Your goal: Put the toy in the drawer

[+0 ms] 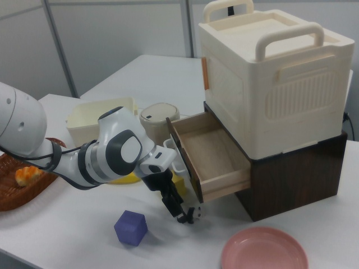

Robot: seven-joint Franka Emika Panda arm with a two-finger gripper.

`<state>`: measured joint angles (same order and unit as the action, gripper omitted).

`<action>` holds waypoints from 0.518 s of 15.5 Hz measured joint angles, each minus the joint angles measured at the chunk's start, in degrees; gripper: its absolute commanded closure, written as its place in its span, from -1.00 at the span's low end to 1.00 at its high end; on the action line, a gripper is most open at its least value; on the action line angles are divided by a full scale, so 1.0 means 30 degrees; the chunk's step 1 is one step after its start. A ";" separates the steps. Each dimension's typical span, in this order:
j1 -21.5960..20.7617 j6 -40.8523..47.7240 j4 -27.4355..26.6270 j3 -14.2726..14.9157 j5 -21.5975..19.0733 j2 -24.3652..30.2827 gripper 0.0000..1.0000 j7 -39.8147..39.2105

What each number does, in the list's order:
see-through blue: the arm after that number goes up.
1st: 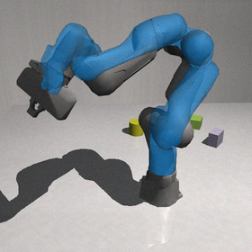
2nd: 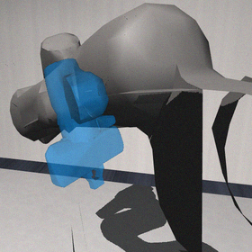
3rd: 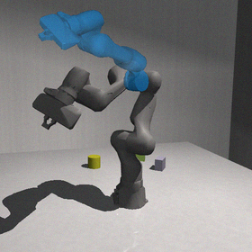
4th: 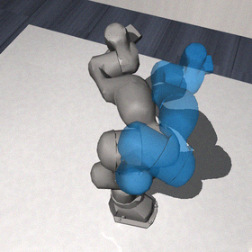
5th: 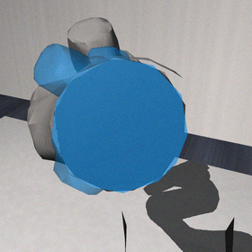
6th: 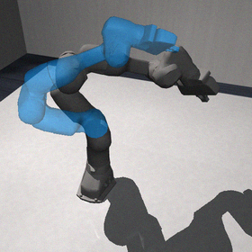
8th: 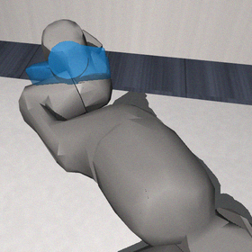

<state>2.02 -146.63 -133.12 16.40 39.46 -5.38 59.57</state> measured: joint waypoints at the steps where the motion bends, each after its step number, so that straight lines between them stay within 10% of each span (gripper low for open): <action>1: 0.0004 0.0000 0.0019 0.0000 0.0002 -0.0064 -0.27 0.0000; 4: 0.0010 -0.0137 0.0065 0.0000 0.0004 -0.0124 0.49 0.0002; 8: 0.0017 -0.0573 0.0204 -0.0002 0.0022 -0.0065 0.65 0.0011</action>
<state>2.07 -148.34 -132.51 16.39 39.52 -5.58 59.60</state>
